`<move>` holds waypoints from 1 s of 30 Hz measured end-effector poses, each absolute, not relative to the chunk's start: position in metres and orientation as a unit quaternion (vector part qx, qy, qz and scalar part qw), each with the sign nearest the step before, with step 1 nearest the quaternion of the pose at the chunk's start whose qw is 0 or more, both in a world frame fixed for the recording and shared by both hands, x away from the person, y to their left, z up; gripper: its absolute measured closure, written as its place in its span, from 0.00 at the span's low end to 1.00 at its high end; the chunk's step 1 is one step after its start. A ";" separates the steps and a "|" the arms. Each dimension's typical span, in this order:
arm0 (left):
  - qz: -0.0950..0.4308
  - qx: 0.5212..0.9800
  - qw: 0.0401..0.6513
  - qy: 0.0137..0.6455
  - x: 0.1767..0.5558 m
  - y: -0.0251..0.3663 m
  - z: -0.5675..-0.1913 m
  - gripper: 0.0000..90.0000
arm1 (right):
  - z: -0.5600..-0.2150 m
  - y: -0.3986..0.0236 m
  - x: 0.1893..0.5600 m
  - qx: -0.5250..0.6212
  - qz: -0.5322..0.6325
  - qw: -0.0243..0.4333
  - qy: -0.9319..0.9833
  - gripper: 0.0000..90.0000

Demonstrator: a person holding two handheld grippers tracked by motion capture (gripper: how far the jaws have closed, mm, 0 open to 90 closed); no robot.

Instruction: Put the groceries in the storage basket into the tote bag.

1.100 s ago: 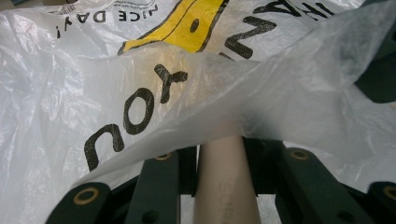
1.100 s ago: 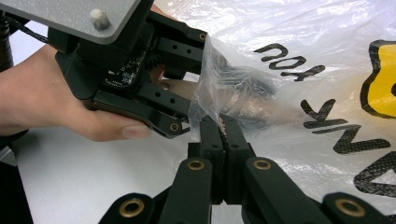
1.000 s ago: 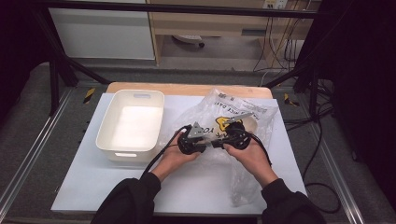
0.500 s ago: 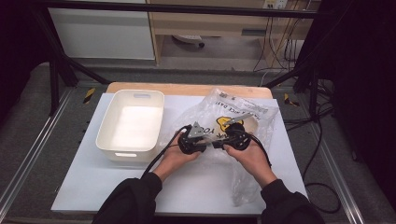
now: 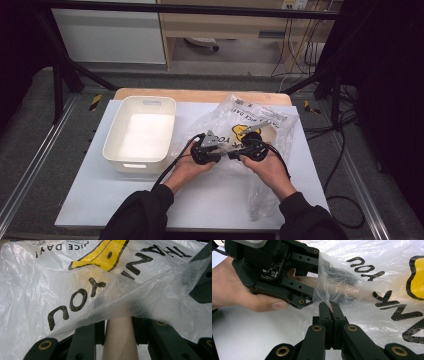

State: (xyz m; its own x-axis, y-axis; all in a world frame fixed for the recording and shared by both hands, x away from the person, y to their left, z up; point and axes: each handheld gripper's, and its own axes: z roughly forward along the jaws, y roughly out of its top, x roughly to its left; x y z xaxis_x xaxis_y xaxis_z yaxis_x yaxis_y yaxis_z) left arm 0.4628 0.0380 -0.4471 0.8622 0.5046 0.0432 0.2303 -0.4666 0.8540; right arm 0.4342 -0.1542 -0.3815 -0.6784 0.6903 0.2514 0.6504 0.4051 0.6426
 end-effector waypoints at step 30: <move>0.141 0.840 0.465 0.242 0.459 0.042 -0.446 0.71 | -0.380 -0.157 0.437 0.406 0.376 0.032 0.832 1.00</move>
